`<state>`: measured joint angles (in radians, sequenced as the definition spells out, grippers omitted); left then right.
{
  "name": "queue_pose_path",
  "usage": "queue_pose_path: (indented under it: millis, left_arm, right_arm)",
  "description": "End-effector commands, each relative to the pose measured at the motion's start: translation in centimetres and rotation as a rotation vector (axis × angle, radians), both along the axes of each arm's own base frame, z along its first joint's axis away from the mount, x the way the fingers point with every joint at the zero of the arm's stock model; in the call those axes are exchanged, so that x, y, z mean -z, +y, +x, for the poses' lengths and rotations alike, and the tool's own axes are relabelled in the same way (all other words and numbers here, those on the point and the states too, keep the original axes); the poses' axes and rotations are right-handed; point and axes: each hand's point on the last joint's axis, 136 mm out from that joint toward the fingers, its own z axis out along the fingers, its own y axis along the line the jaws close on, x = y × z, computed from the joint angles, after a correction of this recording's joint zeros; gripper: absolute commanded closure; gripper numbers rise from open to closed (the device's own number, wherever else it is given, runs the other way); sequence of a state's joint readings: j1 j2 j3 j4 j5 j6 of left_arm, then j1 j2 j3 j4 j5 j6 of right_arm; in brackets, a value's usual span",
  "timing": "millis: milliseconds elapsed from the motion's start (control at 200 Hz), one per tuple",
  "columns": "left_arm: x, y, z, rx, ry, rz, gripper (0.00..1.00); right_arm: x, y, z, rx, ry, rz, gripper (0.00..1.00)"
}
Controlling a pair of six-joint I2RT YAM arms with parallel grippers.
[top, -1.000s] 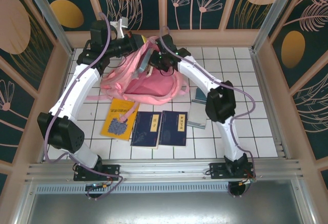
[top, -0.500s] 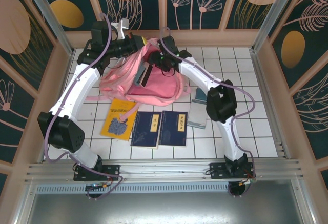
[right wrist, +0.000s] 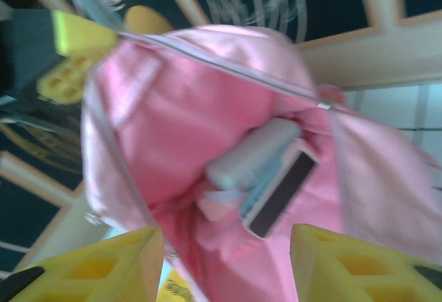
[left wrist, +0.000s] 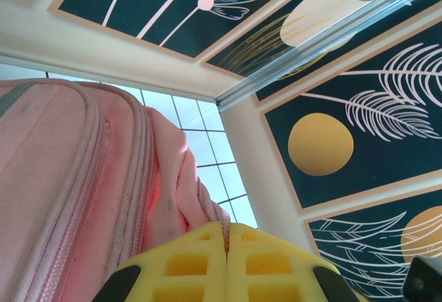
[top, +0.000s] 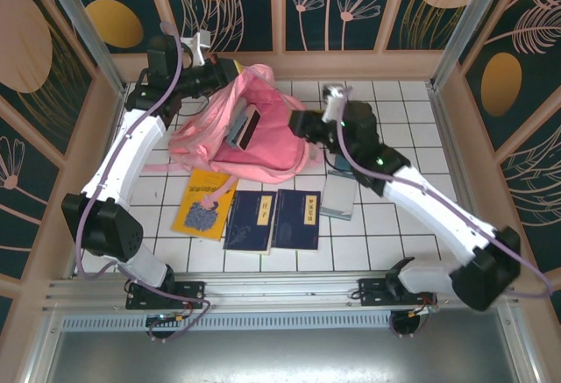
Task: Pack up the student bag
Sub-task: Rotate the card holder at the middle-right of the table.
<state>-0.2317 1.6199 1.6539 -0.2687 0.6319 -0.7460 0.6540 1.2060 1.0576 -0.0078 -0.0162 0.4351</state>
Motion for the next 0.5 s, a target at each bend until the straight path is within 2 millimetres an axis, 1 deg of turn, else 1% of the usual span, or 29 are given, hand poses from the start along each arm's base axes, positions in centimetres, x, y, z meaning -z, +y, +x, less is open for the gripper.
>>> queue_pose_path:
  millis: [0,10,30,50,100,135,150,190,235,240,245,285,330,405,495]
  left_arm:
    - [-4.6,0.7,-0.7,-0.002,-0.157,-0.053,1.00]
    - [-4.6,0.7,-0.7,-0.002,-0.158,-0.053,1.00]
    - [-4.6,0.7,-0.6,-0.003,-0.158,-0.053,1.00]
    - [-4.5,0.7,-0.6,-0.002,-0.157,-0.055,1.00]
    - [-4.6,0.7,-0.6,0.000,-0.159,-0.057,1.00]
    - [-4.6,0.6,-0.7,0.003,-0.160,-0.058,1.00]
    - [-4.6,0.6,-0.6,0.004,-0.160,-0.057,1.00]
    - [-4.7,0.6,-0.7,0.005,-0.161,-0.057,1.00]
    - [-4.9,0.6,-0.8,0.005,-0.166,-0.058,1.00]
    - [-4.9,0.7,-0.8,0.004,-0.165,-0.059,1.00]
    - [-4.9,0.7,-0.8,0.005,-0.166,-0.058,1.00]
    - [-4.9,0.6,-0.9,0.006,-0.168,-0.057,1.00]
    - [-5.0,0.8,-1.0,0.004,-0.169,-0.057,1.00]
    - [-5.1,0.7,-1.3,0.012,-0.171,-0.057,1.00]
    - [-4.9,0.9,-1.6,0.006,-0.170,-0.055,1.00]
  right_arm:
    - [3.7,-7.3,1.6,0.268,0.040,-0.095,0.50]
    - [4.2,-7.6,1.5,0.274,0.057,-0.101,0.51]
    - [5.1,-9.5,2.2,0.327,0.097,-0.108,0.51]
    - [6.2,-11.0,2.6,0.365,0.142,-0.113,0.51]
    - [9.2,-13.8,3.4,0.422,0.257,-0.127,0.51]
    - [10.9,-15.1,4.0,0.446,0.321,-0.147,0.51]
    - [11.9,-15.5,4.4,0.455,0.350,-0.163,0.51]
    - [13.7,-16.3,5.1,0.473,0.414,-0.192,0.51]
    - [15.6,-16.7,5.9,0.467,0.486,-0.206,0.50]
    - [15.5,-16.6,5.8,0.459,0.490,-0.200,0.50]
    - [15.9,-16.5,6.0,0.453,0.504,-0.202,0.50]
    - [17.6,-16.3,6.4,0.429,0.565,-0.206,0.48]
    - [19.0,-15.7,6.8,0.392,0.622,-0.201,0.47]
    - [20.7,-14.7,7.1,0.358,0.698,-0.194,0.46]
    - [22.4,-13.8,6.7,0.333,0.762,-0.169,0.46]
